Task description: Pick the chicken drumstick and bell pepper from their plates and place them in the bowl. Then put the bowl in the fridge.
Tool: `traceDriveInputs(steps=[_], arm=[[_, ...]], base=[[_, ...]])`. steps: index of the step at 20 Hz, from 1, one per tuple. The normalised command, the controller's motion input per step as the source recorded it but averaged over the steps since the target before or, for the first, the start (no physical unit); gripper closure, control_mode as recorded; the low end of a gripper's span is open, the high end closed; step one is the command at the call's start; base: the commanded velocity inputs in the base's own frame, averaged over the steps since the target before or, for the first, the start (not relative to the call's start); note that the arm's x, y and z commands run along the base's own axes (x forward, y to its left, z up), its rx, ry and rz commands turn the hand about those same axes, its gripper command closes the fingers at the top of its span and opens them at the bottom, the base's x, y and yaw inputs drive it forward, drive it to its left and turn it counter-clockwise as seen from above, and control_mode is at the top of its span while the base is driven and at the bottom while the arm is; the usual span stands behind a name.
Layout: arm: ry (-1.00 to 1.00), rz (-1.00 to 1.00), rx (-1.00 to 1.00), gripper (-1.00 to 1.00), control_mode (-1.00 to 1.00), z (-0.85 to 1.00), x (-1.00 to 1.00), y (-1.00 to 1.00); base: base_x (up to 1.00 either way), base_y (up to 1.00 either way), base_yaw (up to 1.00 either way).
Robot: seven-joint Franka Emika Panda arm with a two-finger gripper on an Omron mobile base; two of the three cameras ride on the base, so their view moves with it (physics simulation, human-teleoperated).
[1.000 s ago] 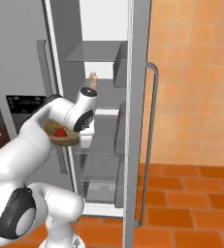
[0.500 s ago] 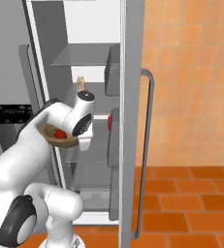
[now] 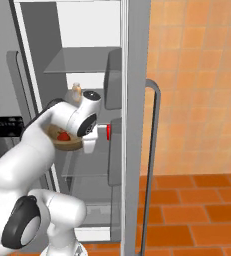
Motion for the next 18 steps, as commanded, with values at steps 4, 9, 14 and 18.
traceDriveInputs(steps=[4, 9, 14, 18], arm=[[0.00, 0.00, 0.00, 1.00, 1.00, 0.00, 0.00, 0.00], [-0.08, -0.12, -0.01, 1.00, -1.00, 0.02, 0.55, 0.20], [-0.12, -0.27, -0.01, 1.00, -1.00, 0.19, 0.72, 0.42], [-0.11, -0.21, 0.00, 1.00, -1.00, 0.22, 0.63, 0.04]], base=[[0.07, 0.00, 0.00], [0.00, 0.00, 0.00], [0.00, 0.00, 0.00], [0.00, 0.00, 0.00]])
